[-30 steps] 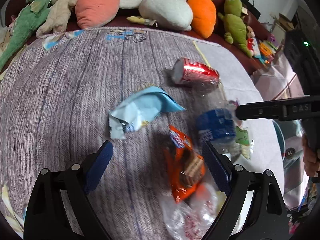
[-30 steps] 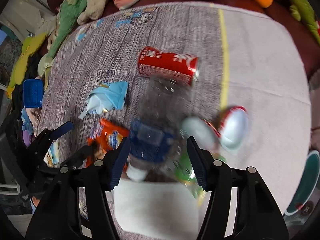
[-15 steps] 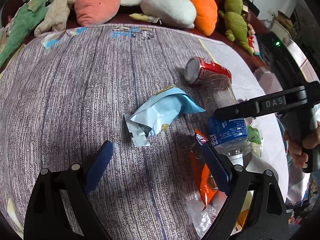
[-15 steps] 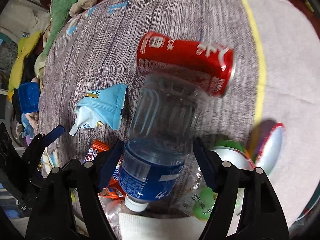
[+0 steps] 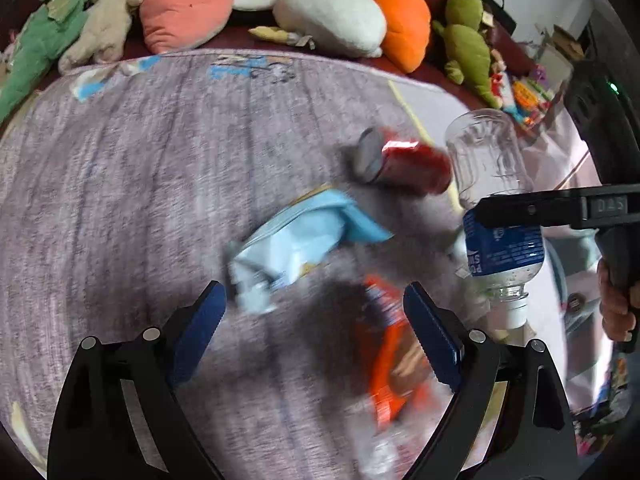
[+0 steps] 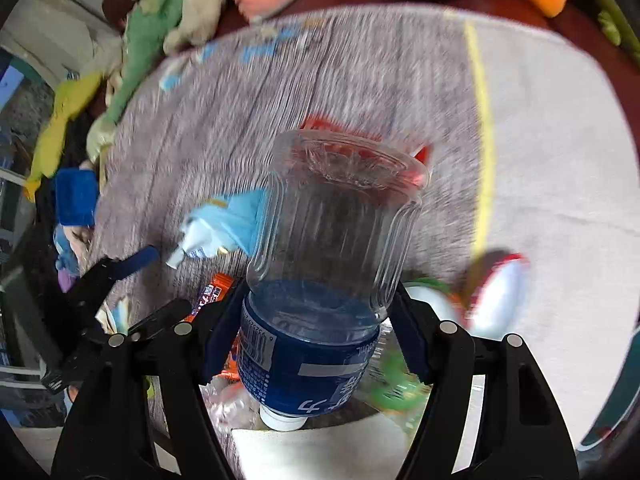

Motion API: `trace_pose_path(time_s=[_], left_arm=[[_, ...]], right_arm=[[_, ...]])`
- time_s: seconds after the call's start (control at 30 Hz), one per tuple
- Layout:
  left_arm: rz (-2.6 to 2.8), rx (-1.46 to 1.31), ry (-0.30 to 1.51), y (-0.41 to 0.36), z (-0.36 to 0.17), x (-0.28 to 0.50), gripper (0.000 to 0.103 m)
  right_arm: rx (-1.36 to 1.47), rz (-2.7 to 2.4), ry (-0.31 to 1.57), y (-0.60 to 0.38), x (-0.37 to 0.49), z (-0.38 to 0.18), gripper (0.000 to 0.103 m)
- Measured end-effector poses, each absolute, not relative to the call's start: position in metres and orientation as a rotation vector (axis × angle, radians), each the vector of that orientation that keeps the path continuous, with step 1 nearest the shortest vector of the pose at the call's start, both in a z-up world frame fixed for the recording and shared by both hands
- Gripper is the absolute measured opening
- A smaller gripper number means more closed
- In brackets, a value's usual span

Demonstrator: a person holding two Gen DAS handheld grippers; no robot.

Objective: Collect trash
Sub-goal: 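Grasp the red Coca-Cola can with the left tool while the right tool lifts the water bottle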

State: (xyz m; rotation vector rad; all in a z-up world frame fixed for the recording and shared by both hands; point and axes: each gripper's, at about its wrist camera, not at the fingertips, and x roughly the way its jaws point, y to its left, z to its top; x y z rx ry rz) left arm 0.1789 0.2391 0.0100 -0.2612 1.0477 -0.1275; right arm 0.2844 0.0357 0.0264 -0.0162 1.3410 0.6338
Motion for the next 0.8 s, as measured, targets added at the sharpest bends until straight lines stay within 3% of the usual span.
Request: trace_pose_path(time_s=[0.27,0.53,0.8], left_arm=[[-0.152,-0.344,1.058,0.19,0.023,0.22,0.091],[-0.013,-0.616,1.115,0.178,0.0,0.266,0.091],[0.193,-0.707,1.119,0.164,-0.021,0.293,0.091]], right_arm=[[-0.054,0.517,1.252,-0.019,0.311,0.056,0.066],[-0.095,0.422,1.25,-0.069,0.345,0.038,0.066],[-0.103,0.447,1.23,-0.105,0.364,0.031,0.066]])
